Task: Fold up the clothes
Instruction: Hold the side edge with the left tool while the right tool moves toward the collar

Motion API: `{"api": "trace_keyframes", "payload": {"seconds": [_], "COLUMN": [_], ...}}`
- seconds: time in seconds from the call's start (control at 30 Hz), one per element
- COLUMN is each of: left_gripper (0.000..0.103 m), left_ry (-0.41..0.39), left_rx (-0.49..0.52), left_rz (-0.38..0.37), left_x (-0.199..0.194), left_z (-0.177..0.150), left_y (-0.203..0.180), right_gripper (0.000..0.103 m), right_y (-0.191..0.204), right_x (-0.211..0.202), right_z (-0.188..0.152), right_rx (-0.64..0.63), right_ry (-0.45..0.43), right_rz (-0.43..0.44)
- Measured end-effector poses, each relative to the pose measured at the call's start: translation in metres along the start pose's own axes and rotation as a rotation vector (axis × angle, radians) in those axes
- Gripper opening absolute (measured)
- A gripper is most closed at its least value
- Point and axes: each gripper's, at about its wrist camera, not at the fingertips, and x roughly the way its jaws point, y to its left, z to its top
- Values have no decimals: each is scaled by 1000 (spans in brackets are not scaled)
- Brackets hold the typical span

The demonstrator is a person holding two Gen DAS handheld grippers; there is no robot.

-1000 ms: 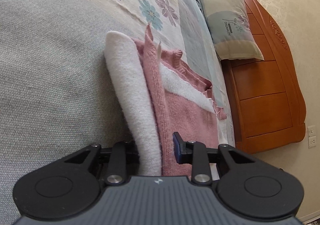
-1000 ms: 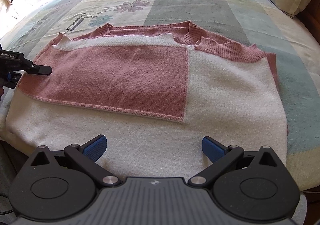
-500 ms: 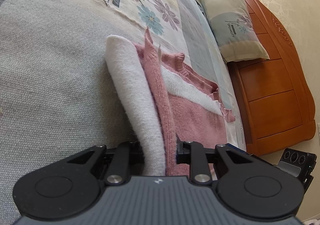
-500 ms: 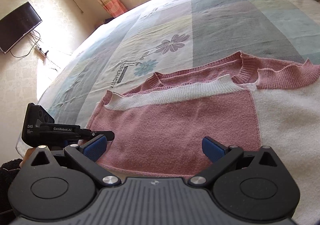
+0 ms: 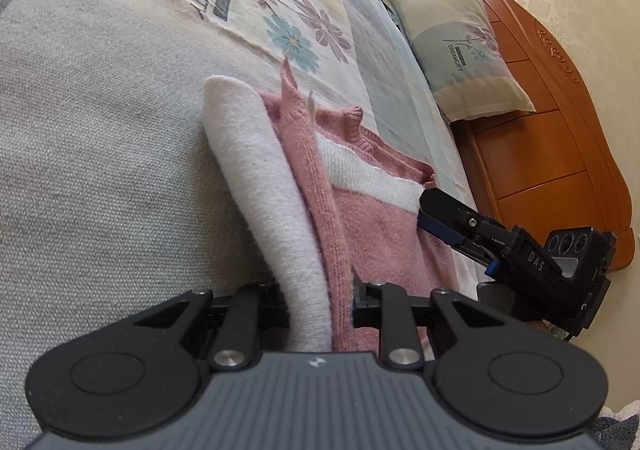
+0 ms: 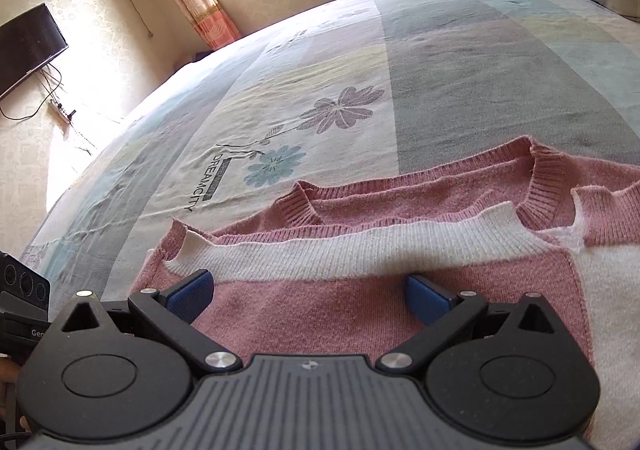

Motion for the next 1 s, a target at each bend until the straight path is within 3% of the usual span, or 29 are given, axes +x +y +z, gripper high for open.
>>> {"api": "trace_keyframes", "payload": {"seconds": [0.27, 0.63, 0.8, 1.0], "left_gripper": [24, 24, 24, 20], "left_ry": [2, 24, 31, 72], "left_rx": [-4, 25, 5, 19], "left_rz": [6, 46, 110, 202], "left_x": [1, 5, 6, 10], "left_z": [1, 6, 7, 13], "left_y": [0, -10, -20, -37], "right_gripper": [103, 103, 103, 103], "right_y": [1, -1, -15, -21], "right_x": [13, -64, -78, -107], "right_z": [17, -42, -47, -43], "right_rx": [-12, -6, 47, 42], "right_ry": [-30, -4, -3, -61], "right_rz": [-23, -9, -30, -17]}}
